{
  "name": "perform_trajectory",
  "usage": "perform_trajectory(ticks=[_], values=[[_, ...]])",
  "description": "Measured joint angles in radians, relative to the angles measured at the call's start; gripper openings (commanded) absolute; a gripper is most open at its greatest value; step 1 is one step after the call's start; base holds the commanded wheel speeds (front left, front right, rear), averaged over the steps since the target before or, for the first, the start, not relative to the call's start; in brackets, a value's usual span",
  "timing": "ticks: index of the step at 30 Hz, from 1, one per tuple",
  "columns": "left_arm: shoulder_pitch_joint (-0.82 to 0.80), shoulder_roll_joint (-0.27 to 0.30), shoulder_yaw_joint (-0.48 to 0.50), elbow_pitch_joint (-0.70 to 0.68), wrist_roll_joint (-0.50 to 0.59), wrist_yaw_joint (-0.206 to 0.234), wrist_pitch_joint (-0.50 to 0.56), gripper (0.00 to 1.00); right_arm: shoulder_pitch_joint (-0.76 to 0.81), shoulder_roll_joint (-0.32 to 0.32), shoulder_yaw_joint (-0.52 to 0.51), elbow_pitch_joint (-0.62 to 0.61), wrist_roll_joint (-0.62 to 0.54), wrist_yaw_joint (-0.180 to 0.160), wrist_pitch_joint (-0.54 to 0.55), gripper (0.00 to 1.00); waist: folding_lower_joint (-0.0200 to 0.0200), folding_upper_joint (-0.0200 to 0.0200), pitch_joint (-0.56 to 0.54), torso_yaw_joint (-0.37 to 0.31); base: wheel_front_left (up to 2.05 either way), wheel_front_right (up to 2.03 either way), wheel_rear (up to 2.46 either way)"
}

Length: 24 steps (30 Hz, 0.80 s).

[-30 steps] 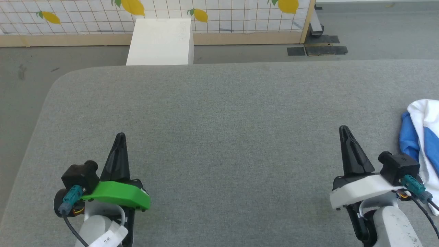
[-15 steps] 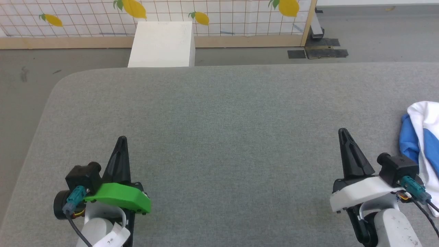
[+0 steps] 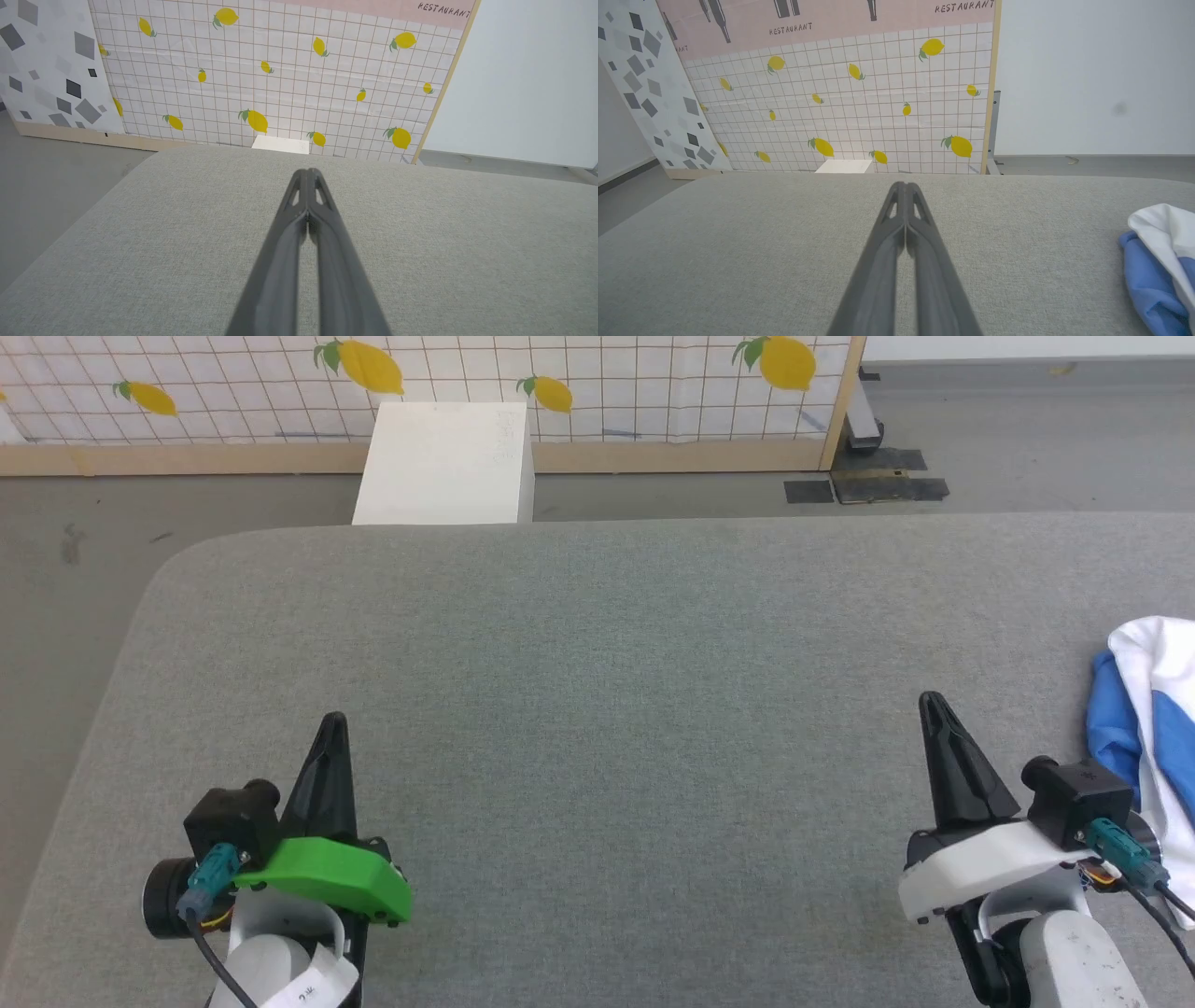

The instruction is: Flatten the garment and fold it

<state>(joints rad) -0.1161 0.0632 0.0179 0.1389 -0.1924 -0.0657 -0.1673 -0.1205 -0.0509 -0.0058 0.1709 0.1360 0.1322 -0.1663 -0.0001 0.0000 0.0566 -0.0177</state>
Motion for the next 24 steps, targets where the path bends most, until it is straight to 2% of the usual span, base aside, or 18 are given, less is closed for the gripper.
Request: perform_trajectory(ticks=[24], values=[[0.032,-0.002,-0.005,-0.04,0.054,0.015,0.051,0.0,0.034,0.0,0.002,-0.049,-0.032,0.0,0.045,0.0,0.0,0.0,-0.017,0.005,0.0,0.0,0.0]])
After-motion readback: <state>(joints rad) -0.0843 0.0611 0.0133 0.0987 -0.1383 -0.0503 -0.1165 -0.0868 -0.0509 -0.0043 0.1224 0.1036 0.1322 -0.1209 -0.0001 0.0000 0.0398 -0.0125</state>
